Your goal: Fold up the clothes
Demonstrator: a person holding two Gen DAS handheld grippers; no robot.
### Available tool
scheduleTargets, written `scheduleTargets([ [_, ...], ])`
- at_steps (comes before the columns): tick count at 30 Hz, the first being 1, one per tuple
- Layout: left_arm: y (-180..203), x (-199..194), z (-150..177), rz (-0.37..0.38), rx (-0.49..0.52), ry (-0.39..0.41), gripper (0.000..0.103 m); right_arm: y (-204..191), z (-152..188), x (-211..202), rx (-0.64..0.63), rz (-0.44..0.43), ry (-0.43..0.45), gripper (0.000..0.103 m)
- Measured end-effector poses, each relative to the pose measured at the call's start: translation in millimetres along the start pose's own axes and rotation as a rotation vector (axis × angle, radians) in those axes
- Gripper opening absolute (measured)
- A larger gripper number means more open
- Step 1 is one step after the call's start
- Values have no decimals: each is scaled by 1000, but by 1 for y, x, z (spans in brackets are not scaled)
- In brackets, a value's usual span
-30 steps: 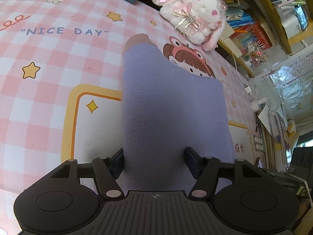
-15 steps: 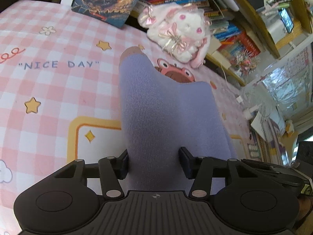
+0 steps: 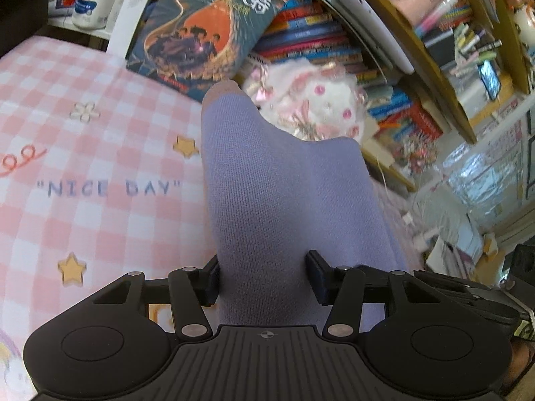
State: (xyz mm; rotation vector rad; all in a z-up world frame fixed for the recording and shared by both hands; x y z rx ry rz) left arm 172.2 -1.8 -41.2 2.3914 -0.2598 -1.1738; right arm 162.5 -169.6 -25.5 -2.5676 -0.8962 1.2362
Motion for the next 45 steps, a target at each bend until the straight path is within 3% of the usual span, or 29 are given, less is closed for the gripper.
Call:
scheduleTargets([
  [8, -7, 33, -41, 1, 11, 11, 51, 12, -40, 31, -33, 17, 56, 25],
  [17, -19, 76, -74, -6, 28, -3, 50, 36, -69, 71, -17, 61, 48, 25],
  [27, -36, 108, -88, -68, 29, -1, 51, 49, -83, 115, -25, 90, 33, 25],
  [33, -43, 117, -86, -112, 47, 16, 58, 52, -81, 127, -29, 120, 40, 28],
  [39, -40, 105, -86, -165, 83, 69, 63, 53, -79, 127, -58, 170, 47, 50],
  [40, -38, 100, -87, -183, 88, 91, 65, 53, -79, 126, -61, 176, 50, 58],
  [45, -27, 62, -90, -244, 95, 219, 84, 46, -82, 96, -68, 201, 158, 79],
])
Point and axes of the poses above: each gripper's, at about its wrist camera, not at the fingertips, and x roughly the way its jaws point, y to its right, z to its underside, the point moved 9 cm from there along x, roughly the way its jaws point, and after that the axes turned 7 degrees about -z, right-handed, at the moved point
